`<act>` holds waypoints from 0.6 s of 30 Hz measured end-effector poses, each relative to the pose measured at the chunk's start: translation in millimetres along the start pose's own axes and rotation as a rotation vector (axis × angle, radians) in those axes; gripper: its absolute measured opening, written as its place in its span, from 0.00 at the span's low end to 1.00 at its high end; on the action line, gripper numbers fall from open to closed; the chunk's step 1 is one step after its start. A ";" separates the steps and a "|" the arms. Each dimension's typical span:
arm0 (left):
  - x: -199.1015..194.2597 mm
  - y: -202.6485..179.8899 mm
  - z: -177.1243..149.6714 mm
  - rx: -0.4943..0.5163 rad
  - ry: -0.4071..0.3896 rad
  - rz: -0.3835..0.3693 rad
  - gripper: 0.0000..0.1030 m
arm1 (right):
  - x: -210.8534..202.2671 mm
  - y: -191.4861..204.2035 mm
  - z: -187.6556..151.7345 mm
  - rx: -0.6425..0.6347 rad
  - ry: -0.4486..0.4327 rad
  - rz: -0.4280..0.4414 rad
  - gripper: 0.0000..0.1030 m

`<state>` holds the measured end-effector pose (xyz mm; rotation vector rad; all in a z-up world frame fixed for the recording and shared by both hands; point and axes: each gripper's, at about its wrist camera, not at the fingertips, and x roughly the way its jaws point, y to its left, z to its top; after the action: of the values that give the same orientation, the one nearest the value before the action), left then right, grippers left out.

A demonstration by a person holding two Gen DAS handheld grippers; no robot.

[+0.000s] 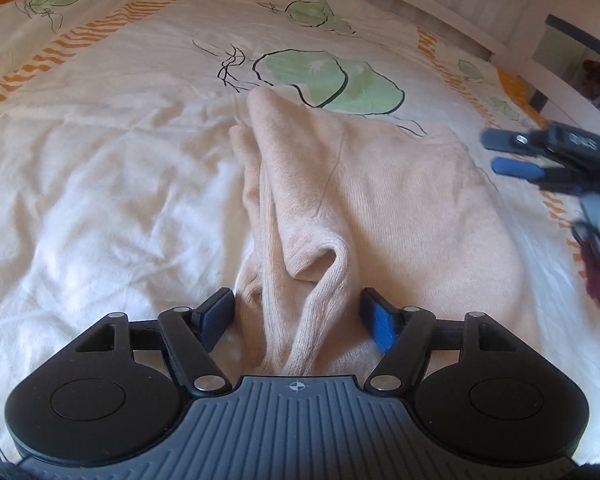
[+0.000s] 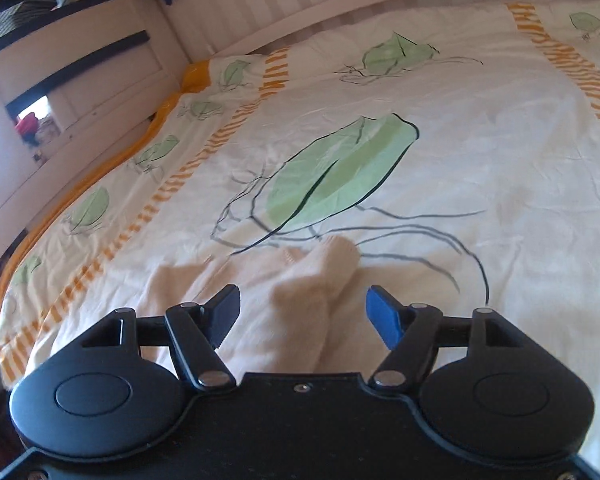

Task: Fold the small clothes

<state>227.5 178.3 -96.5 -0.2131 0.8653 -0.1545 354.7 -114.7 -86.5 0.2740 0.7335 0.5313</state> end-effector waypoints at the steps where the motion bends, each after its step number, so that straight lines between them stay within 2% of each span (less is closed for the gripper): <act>1: 1.0 -0.8 -0.4 -0.002 -0.001 0.000 0.66 | 11.7 -2.5 5.2 -0.018 0.014 -0.024 0.71; 5: 0.7 -1.0 -2.8 -0.008 -0.009 -0.003 0.66 | 50.0 -13.2 22.3 -0.085 0.048 -0.128 0.71; 8: 0.8 -0.3 -3.8 -0.017 -0.011 -0.008 0.66 | 57.5 -19.8 30.6 -0.094 0.013 -0.206 0.71; 10: -0.8 0.5 -3.3 -0.022 -0.014 -0.014 0.66 | 43.6 -22.2 32.2 -0.055 -0.036 -0.182 0.71; 13: -3.1 3.0 -3.9 -0.027 -0.010 -0.025 0.66 | 8.4 -19.6 27.0 -0.023 -0.090 -0.060 0.71; 16: -2.7 3.5 -3.3 -0.028 -0.006 -0.027 0.67 | -10.3 -12.3 13.3 -0.053 -0.050 0.004 0.71; 18: -2.2 3.4 -3.2 -0.027 -0.005 -0.024 0.67 | -6.2 -7.7 3.8 -0.094 -0.005 -0.008 0.71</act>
<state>223.8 181.7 -97.7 -0.2488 0.8608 -0.1652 356.3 -124.8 -83.5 0.1851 0.7026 0.5553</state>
